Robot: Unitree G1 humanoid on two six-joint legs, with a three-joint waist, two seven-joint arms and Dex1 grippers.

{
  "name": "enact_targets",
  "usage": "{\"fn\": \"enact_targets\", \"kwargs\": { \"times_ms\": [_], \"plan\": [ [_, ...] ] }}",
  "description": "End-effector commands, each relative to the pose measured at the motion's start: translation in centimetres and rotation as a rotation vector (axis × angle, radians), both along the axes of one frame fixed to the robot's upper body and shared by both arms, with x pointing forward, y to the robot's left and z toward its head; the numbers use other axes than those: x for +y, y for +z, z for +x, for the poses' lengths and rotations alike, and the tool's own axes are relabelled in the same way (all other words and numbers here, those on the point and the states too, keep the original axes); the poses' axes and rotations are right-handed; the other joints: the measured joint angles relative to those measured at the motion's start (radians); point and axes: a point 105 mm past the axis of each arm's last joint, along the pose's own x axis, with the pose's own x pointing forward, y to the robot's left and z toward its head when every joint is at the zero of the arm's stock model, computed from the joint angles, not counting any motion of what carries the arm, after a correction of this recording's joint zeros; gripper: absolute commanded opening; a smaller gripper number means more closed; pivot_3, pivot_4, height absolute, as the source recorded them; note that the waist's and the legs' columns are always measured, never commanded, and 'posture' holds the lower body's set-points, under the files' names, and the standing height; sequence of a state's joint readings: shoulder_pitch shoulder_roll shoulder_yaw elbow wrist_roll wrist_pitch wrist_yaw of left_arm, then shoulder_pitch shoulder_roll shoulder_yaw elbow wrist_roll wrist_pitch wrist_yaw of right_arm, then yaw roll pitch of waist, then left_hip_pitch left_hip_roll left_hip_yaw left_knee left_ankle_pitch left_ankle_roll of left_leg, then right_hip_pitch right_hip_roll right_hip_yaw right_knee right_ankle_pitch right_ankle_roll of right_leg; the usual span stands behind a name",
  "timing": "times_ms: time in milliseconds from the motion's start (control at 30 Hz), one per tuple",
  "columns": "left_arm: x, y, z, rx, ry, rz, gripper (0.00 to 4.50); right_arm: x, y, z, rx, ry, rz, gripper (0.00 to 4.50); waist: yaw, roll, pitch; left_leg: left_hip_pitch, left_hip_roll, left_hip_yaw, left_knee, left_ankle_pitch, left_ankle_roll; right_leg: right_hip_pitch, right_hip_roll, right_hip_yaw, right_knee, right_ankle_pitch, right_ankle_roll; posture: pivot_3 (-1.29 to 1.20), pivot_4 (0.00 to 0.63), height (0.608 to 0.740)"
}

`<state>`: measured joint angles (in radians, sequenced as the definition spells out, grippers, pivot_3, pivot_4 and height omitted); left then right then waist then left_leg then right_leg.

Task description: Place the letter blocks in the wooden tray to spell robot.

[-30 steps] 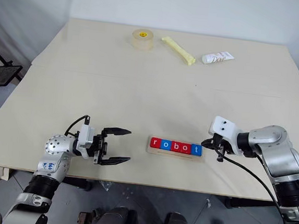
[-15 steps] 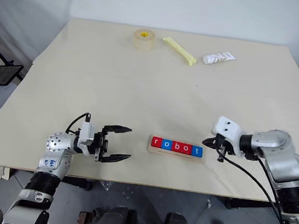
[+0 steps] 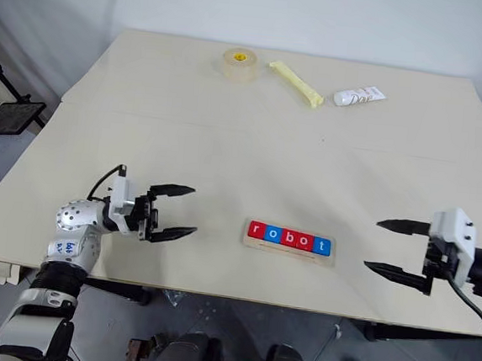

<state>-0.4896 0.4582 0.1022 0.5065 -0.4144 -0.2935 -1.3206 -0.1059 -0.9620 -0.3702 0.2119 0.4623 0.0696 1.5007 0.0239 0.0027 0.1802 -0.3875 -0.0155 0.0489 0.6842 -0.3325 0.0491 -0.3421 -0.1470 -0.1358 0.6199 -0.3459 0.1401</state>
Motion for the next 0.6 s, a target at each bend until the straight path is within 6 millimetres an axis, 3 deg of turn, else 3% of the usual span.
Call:
{"fn": "enact_targets", "kwargs": {
  "times_ms": [33,333,600],
  "plan": [
    [1.3,1.6,0.8,-0.053,0.085,-0.015,4.50,-1.9,1.2,-1.1,-0.044,0.009,0.012,4.45,0.000,0.000,0.000,0.000,0.000,0.000,0.000,0.000,0.000,0.000,0.000,0.000,0.000,0.000,0.000,0.00,0.150,0.740],
    [2.3,2.4,-0.1,-0.075,0.011,-0.004,4.50,-5.3,2.2,-2.0,-0.083,-0.063,0.016,4.45,-0.002,0.000,0.000,0.001,0.000,0.001,0.000,0.000,0.000,0.000,0.000,0.000,-0.001,0.000,0.000,0.00,0.150,0.740],
    [1.6,2.6,0.0,-0.099,0.002,-0.006,4.50,-5.0,1.5,-2.3,-0.053,-0.044,0.018,4.45,-0.001,0.000,0.000,0.001,0.000,0.001,0.000,0.000,0.000,0.001,0.000,0.000,-0.001,0.000,0.000,0.00,0.150,0.740]
  ]
}}
